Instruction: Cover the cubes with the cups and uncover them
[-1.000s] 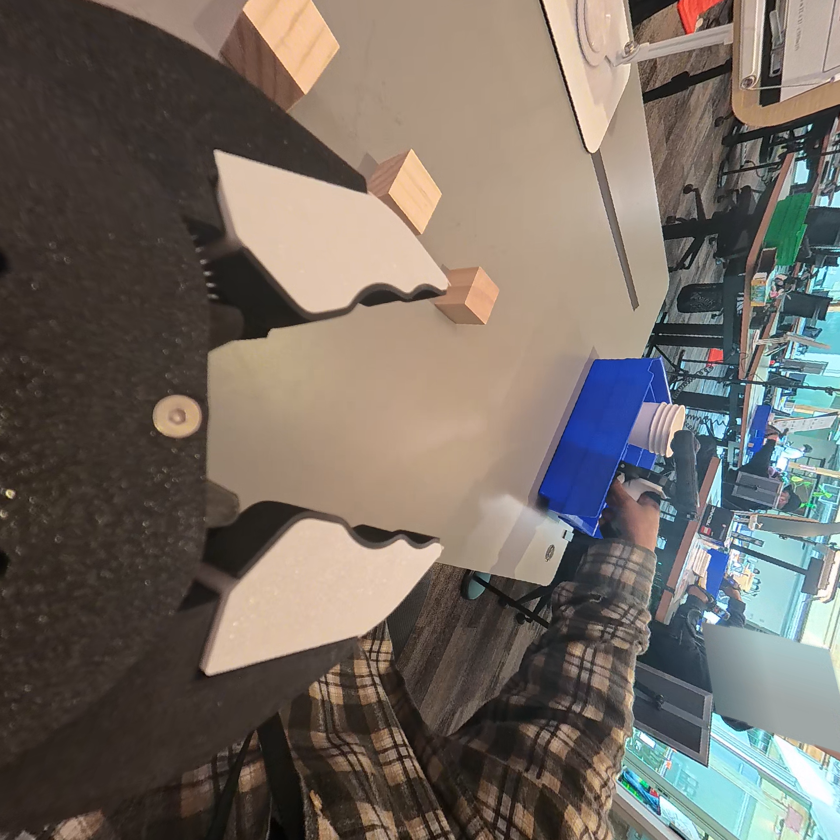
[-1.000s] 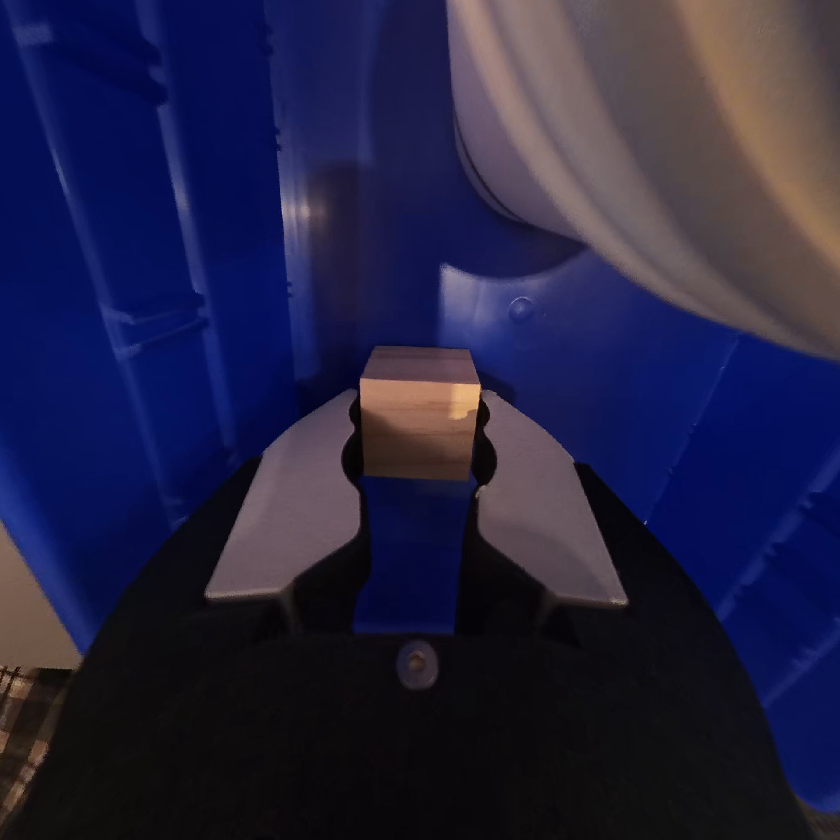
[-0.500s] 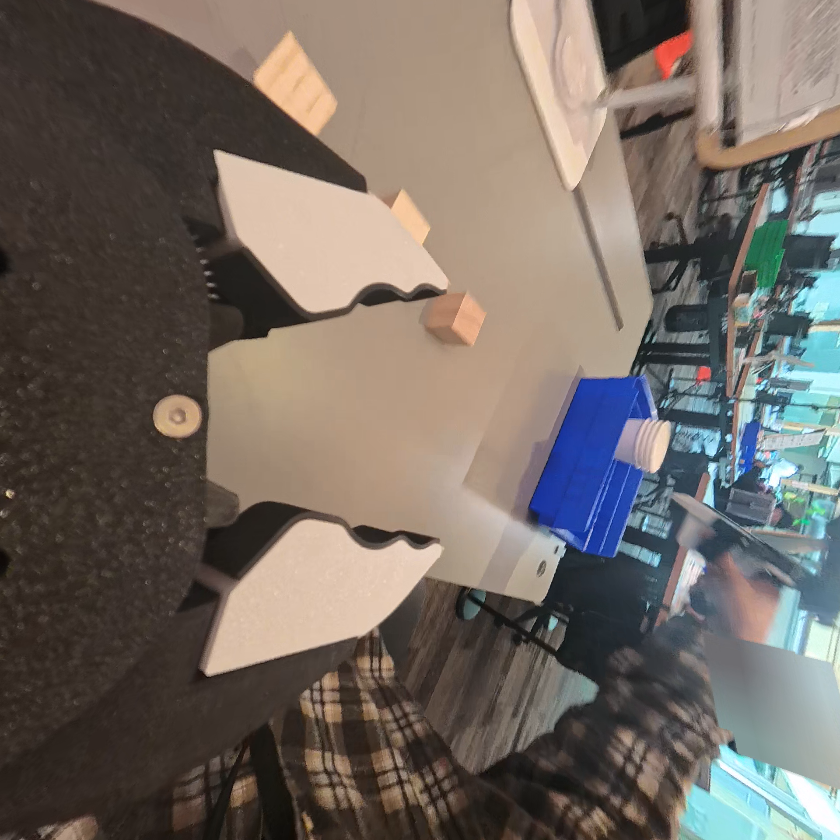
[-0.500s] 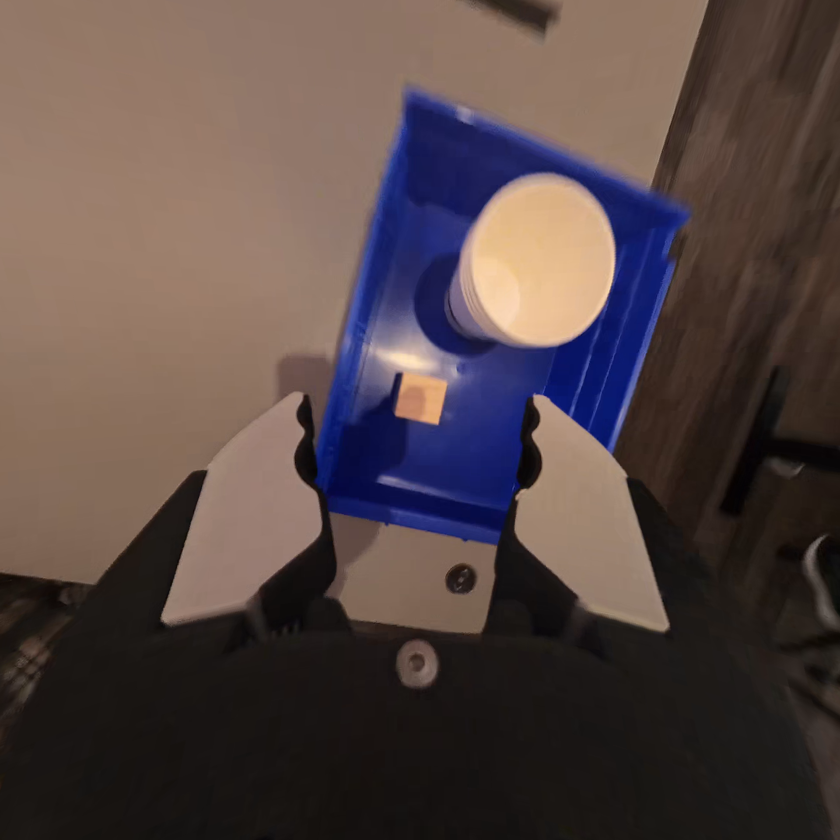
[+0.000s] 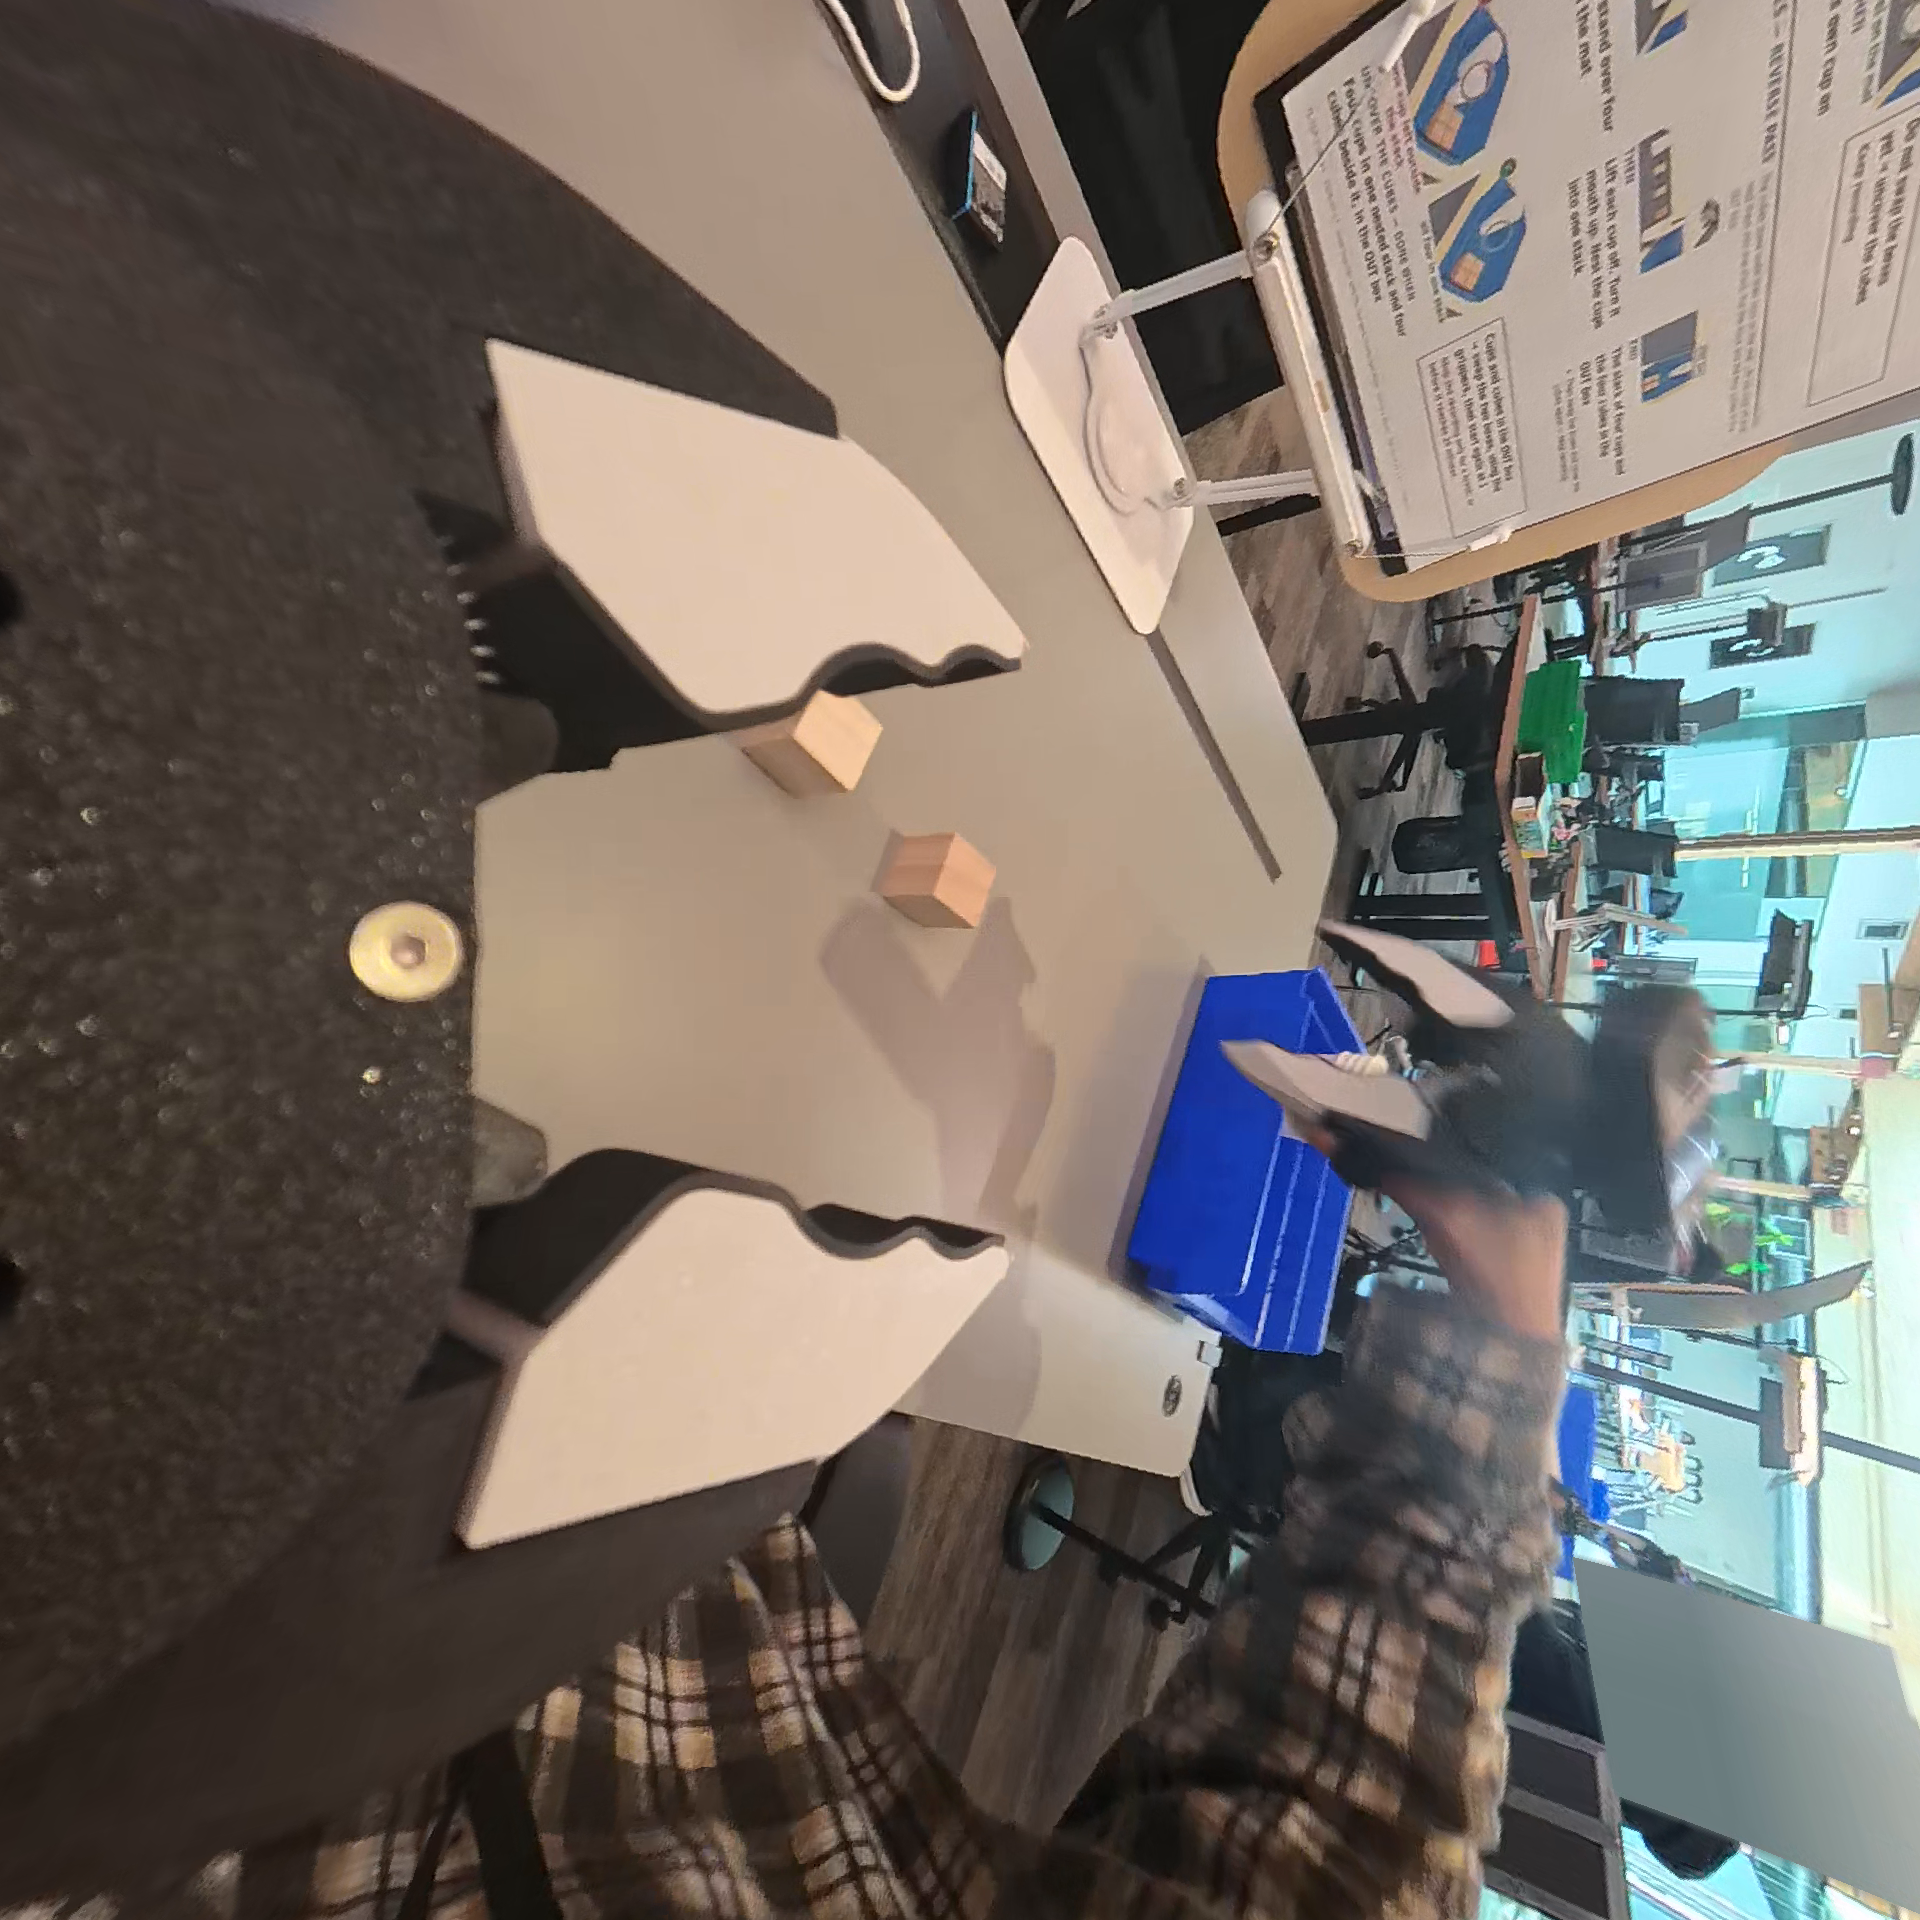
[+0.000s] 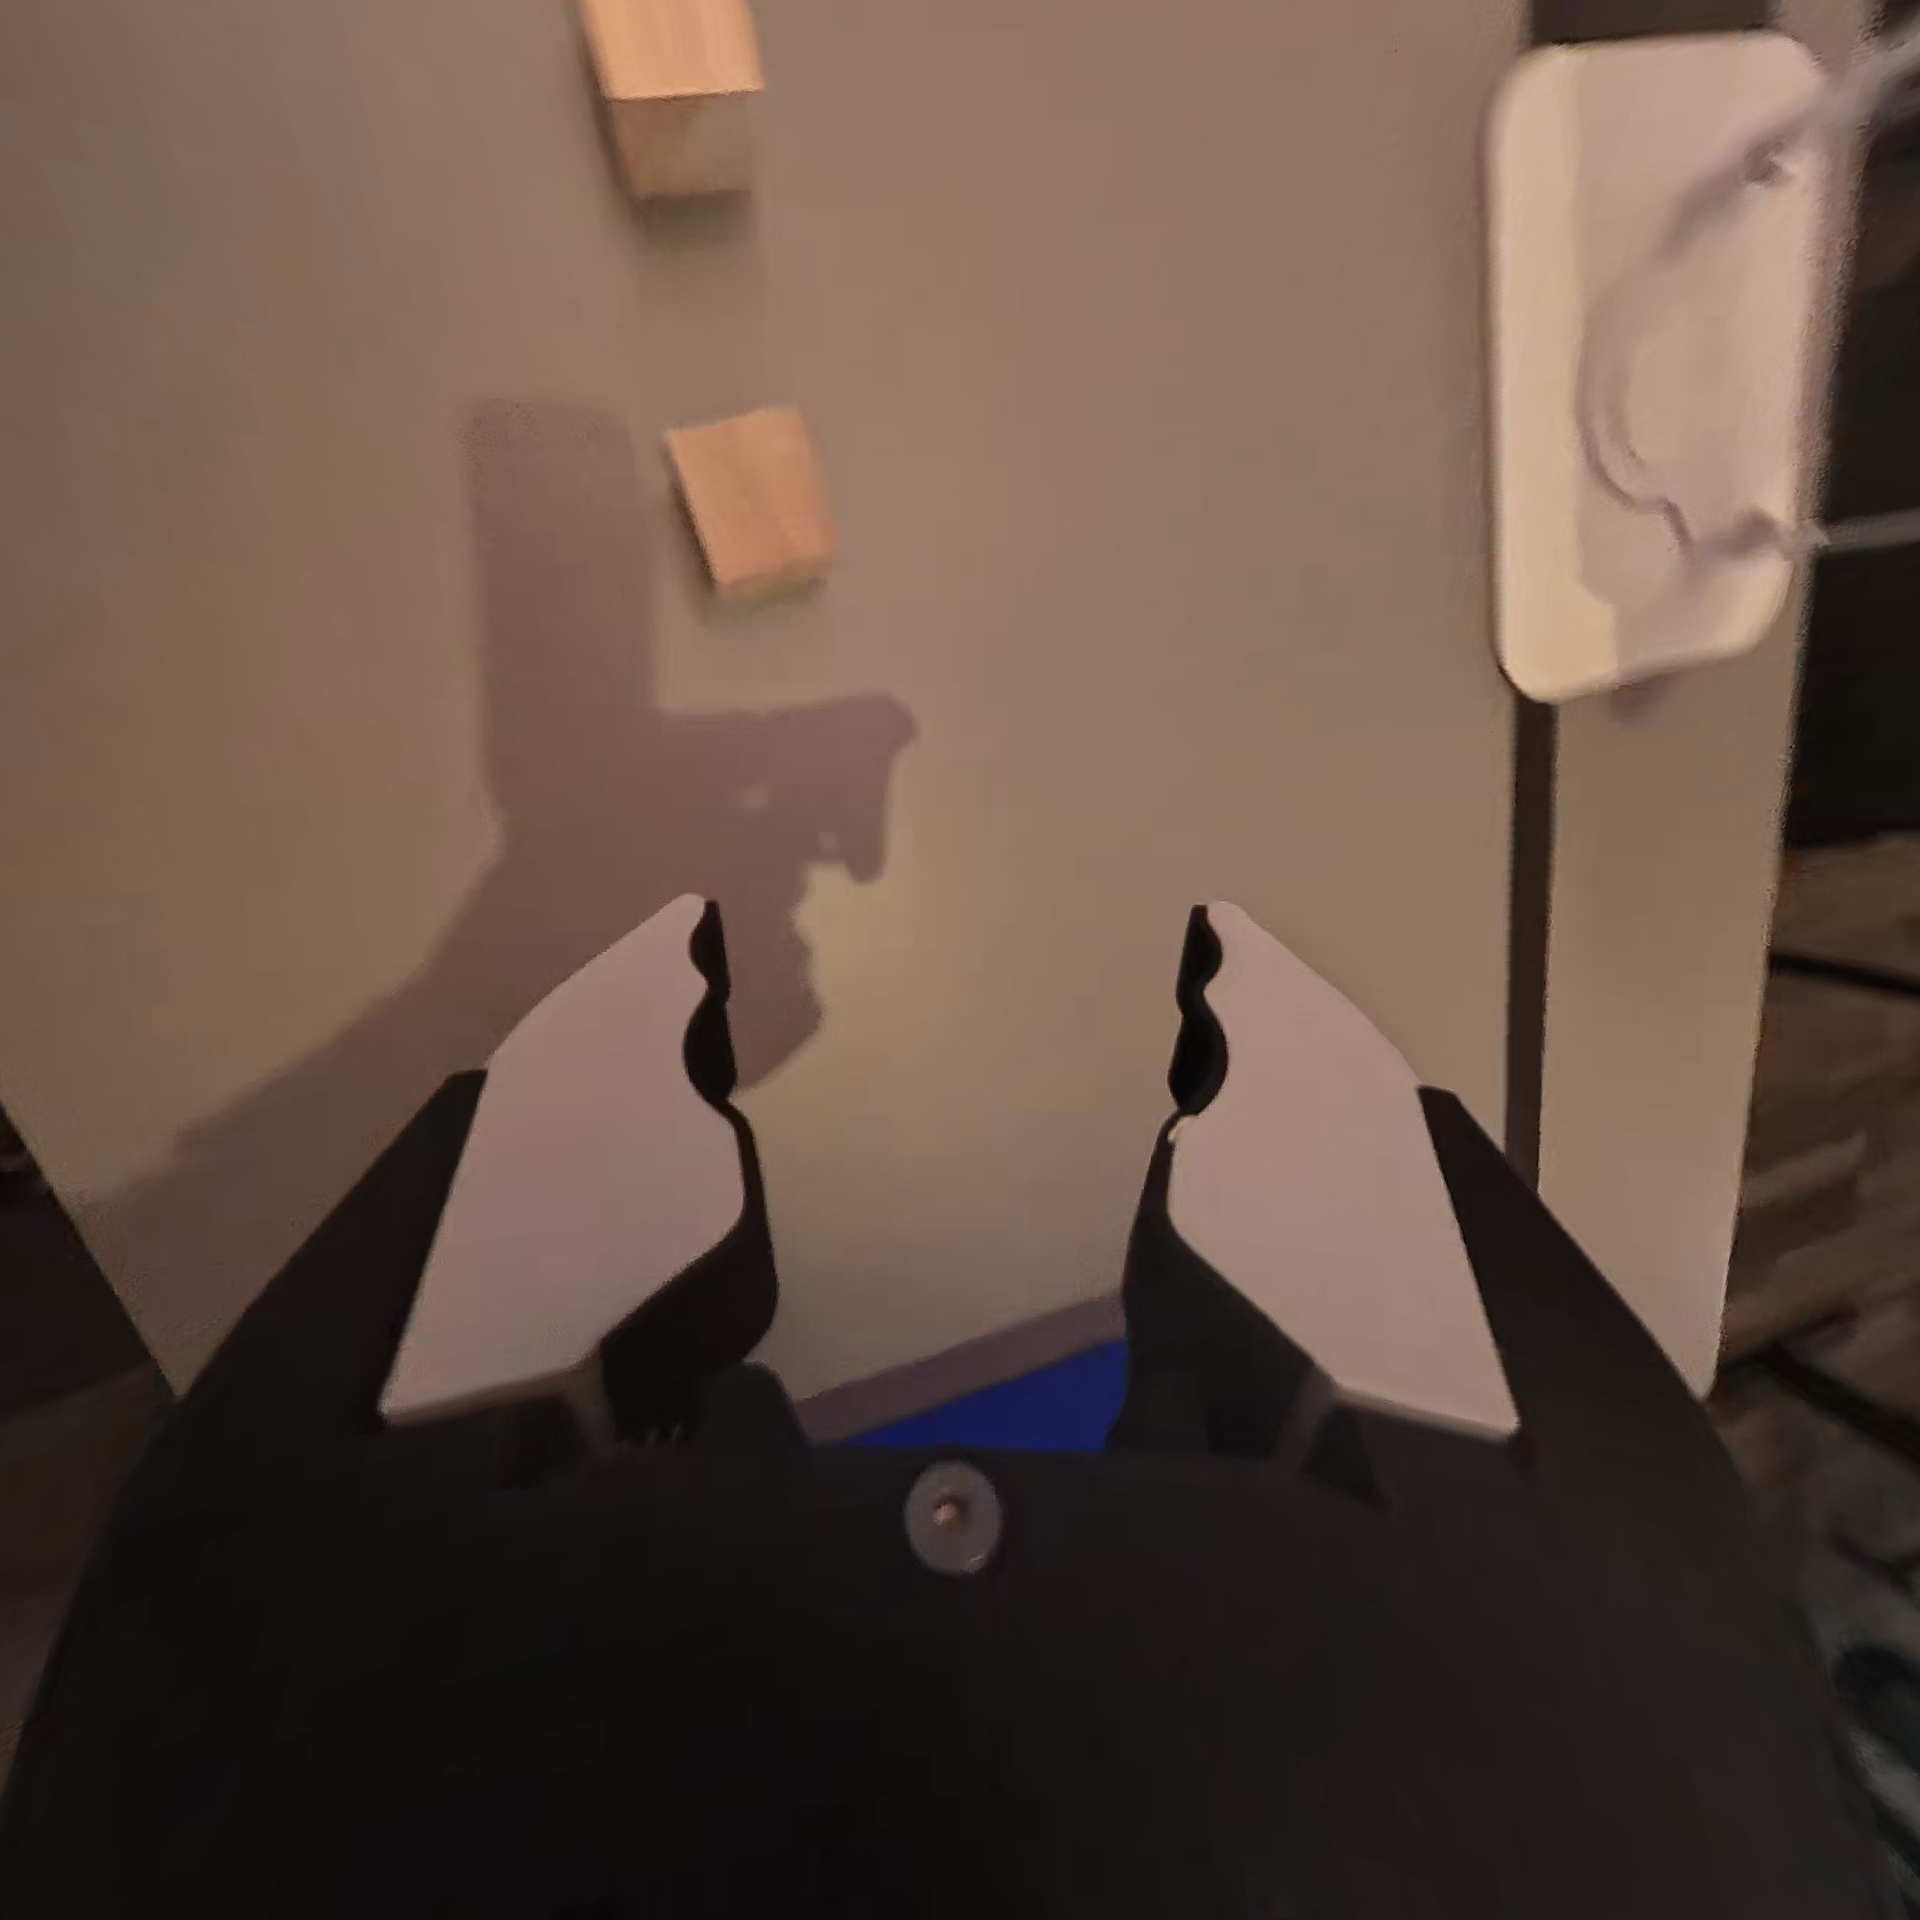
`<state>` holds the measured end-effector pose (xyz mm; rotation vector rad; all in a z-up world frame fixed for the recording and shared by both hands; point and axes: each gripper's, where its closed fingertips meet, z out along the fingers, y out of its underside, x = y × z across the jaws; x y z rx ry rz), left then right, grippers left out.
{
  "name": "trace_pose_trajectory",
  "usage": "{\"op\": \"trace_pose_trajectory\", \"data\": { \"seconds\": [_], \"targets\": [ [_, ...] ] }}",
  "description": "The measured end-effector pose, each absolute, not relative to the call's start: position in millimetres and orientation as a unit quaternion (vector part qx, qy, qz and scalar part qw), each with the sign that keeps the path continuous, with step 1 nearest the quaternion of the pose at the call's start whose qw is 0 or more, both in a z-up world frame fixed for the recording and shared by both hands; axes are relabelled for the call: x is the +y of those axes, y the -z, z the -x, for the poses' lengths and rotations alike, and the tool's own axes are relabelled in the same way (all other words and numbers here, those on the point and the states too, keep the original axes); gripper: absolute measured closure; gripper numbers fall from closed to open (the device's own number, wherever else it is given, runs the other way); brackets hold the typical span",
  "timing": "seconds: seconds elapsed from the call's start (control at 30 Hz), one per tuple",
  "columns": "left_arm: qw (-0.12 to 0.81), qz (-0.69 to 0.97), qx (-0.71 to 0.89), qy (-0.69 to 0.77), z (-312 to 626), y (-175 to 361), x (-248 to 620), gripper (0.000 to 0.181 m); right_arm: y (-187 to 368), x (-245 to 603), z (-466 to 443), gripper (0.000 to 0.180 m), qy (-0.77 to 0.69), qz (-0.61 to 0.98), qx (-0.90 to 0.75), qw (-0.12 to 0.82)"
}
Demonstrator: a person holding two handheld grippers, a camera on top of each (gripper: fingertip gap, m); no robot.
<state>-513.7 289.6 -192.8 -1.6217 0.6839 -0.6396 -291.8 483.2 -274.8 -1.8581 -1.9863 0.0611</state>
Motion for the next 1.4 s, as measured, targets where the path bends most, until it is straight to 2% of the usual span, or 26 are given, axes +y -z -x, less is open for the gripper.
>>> {"op": "trace_pose_trajectory", "data": {
  "seconds": [0.07, 0.33, 0.8, 0.83, 0.9, 1.03, 1.17, 1.27, 1.4],
  "targets": [
    [0.591, 0.699, 0.297, 0.273, 516.2, 193.8, 285.7, 0.084, 300.4, 472.7, 320.2, 0.102, -0.026, 0.631, -0.755, 0.178],
    [0.6, 0.692, 0.303, 0.262, 523.7, 188.0, 281.5, 0.084, 373.9, 453.0, 379.5, 0.104, -0.011, 0.556, -0.827, 0.076],
    [0.601, 0.692, 0.301, 0.263, 529.9, 187.3, 281.5, 0.084, 426.4, 452.0, 385.6, 0.109, -0.007, 0.567, -0.823, -0.01],
    [0.601, 0.692, 0.302, 0.262, 529.6, 187.3, 281.3, 0.084, 430.3, 451.9, 384.1, 0.113, -0.007, 0.573, -0.819, -0.019],
    [0.601, 0.692, 0.303, 0.262, 529.4, 187.5, 280.8, 0.084, 432.7, 454.8, 385.1, 0.135, -0.011, 0.59, -0.807, -0.022],
    [0.602, 0.693, 0.301, 0.258, 531.6, 187.6, 281.2, 0.084, 411.7, 462.8, 381.8, 0.135, -0.012, 0.619, -0.785, -0.009],
    [0.601, 0.693, 0.301, 0.26, 530.3, 188.4, 281.7, 0.085, 349.1, 478.1, 358.8, 0.135, -0.002, 0.663, -0.748, 0.039],
    [0.594, 0.696, 0.307, 0.264, 524.9, 192.9, 282.7, 0.085, 289.0, 496.8, 311.6, 0.135, 0.02, 0.721, -0.688, 0.082],
    [0.578, 0.702, 0.316, 0.269, 515.9, 202.3, 286.9, 0.085, 228.8, 522.6, 204.0, 0.135, 0.064, 0.826, -0.548, 0.111]
  ]
}}
